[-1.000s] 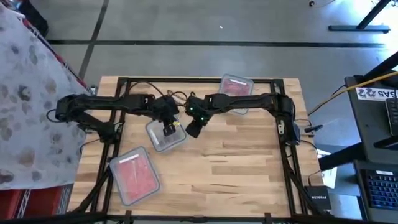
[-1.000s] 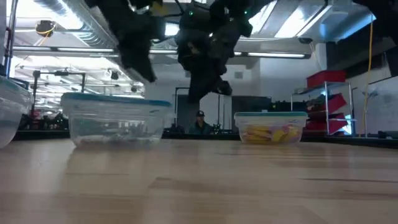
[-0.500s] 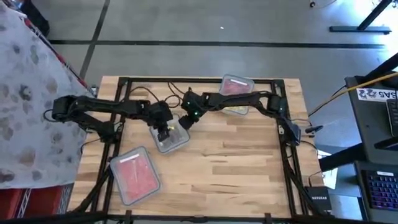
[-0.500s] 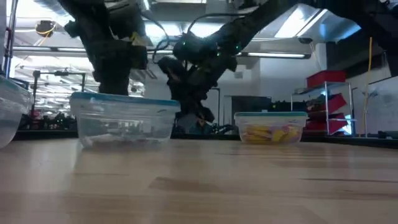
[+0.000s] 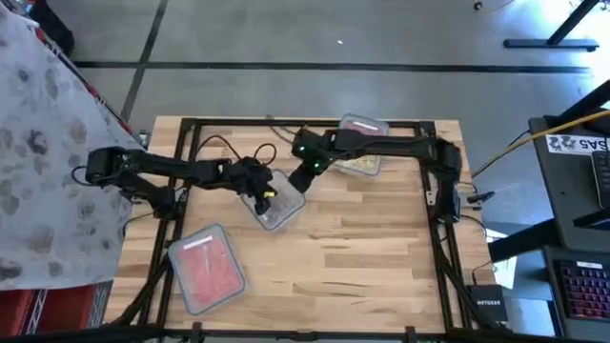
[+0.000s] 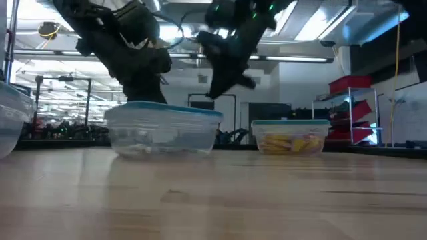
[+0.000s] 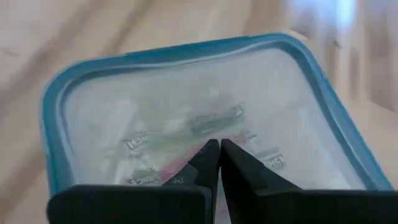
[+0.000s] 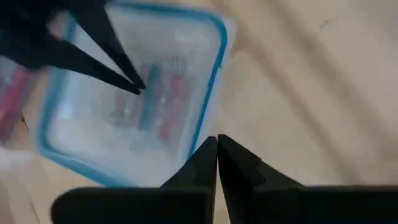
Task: Sort candy
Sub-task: Close the square transparent bin, then return to Home Position
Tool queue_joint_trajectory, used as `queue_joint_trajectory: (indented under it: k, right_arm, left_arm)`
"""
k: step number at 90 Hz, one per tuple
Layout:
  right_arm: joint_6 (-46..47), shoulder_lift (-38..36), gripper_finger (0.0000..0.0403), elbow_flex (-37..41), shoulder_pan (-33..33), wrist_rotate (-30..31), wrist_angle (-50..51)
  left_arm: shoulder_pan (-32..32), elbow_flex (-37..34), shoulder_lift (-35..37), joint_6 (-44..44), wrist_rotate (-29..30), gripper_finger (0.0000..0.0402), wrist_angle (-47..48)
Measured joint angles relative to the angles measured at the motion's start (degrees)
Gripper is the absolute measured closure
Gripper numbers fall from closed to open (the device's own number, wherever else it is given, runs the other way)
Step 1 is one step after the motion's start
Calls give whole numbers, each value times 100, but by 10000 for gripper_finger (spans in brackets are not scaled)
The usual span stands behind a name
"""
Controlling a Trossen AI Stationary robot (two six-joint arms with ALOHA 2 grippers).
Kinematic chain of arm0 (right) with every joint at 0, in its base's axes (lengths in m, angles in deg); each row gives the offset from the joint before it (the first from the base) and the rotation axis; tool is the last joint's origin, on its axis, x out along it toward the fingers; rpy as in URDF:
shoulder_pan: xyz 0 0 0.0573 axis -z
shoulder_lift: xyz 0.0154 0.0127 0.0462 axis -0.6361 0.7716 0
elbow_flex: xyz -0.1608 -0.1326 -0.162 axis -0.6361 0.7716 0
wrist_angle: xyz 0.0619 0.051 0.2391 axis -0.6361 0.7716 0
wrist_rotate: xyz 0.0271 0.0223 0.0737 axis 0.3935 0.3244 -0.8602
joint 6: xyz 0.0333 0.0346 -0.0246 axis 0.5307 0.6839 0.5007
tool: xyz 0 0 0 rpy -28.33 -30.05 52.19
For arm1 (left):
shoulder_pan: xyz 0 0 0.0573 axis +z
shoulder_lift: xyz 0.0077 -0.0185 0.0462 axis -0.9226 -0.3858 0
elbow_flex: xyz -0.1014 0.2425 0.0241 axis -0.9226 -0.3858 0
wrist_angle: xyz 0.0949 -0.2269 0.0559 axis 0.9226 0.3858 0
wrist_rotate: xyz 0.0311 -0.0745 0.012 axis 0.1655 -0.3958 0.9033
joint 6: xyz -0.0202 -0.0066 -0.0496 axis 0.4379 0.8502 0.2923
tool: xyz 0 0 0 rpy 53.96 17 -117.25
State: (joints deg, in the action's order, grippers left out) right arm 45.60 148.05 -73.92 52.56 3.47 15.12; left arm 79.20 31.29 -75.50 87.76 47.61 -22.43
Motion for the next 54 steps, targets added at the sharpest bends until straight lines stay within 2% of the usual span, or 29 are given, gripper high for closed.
queue_joint_trajectory:
  k: [17,27,40,54]
  right_arm:
    - [36,-601,403,-2,2,362,-21]
    - [140,-1002,403,13,-2,511,-32]
    - [-99,-1833,403,0,6,553,46]
    - [-638,-2639,403,0,130,440,915]
  left_arm:
    - [509,-6,26,467,835,401,-276]
    - [716,102,287,746,813,401,-255]
    - [696,613,947,733,744,401,-191]
    - [727,888,1834,1039,268,401,21]
